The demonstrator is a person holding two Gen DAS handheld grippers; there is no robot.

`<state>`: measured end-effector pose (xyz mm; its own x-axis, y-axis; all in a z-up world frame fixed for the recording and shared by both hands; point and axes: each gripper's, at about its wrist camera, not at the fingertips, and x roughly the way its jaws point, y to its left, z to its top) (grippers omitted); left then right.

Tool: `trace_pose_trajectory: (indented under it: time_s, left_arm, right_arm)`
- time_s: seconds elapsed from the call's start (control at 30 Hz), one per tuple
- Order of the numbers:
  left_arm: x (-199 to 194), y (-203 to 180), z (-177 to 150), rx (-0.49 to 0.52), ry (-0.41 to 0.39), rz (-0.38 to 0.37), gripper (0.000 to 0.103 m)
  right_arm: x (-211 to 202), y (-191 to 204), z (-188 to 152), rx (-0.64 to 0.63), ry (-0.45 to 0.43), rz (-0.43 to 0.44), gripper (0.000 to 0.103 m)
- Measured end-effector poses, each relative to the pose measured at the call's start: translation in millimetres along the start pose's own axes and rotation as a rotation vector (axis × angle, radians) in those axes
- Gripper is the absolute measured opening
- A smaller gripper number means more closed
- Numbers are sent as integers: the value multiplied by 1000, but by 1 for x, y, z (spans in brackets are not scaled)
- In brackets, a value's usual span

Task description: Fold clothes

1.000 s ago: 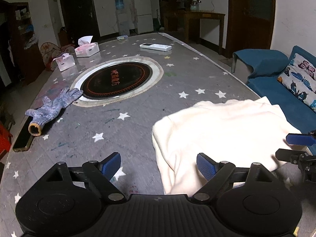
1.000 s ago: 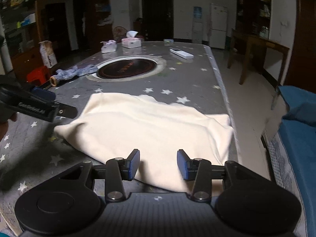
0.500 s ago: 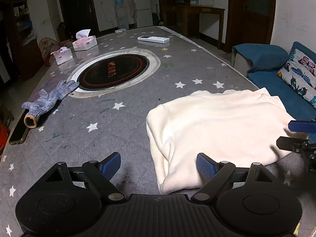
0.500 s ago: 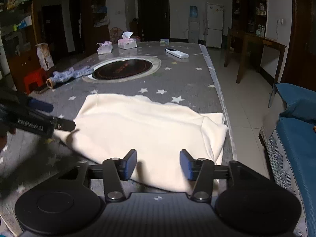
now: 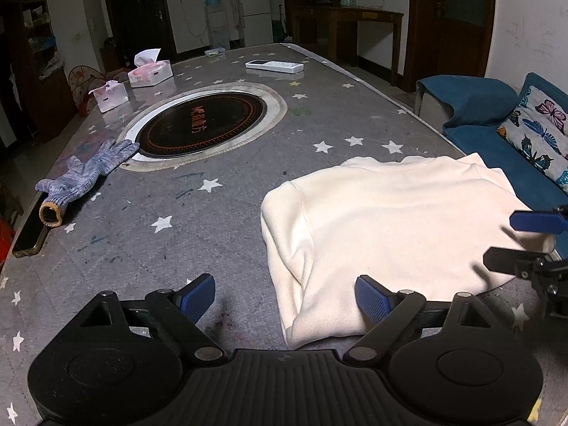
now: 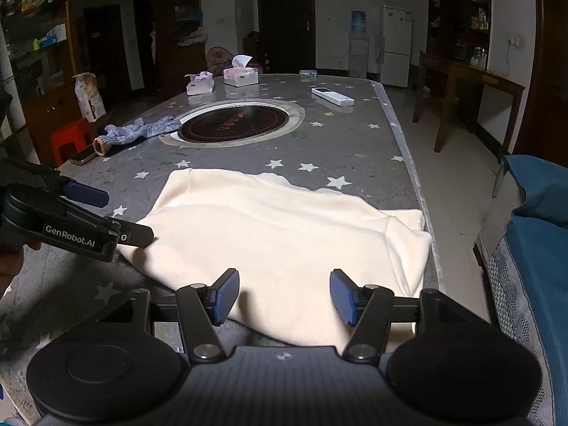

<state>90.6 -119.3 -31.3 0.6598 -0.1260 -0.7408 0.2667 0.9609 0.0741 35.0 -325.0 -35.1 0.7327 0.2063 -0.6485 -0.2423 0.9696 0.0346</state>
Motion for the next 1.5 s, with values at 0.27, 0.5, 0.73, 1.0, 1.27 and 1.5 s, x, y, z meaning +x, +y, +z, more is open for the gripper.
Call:
trace_pose_trajectory:
  time_s: [0.27,0.5,0.73,1.0,1.27,1.5]
  left_arm:
    - [5,4,0,-6,11,-4,89]
    - [11,7,0,-10,22,-13,90]
    - [16,8,-1,-11,30,-23,91]
    - [18,13,-3,-21,34,-32,93]
    - [9,11,-6,-33,22,-27,94]
    - [-3,8,-12,-36,16,-18,100]
  right_arm:
    - [21,-7,21,20,9,18,57]
    - [54,-13,41,24,41,19,55]
    - [87,-14,53,27,85,28,46]
    - [96,-17,56,51,86,21,46]
    - [52,-6,35,61,53,30,56]
    - [29,5,17,77,54,-18,73]
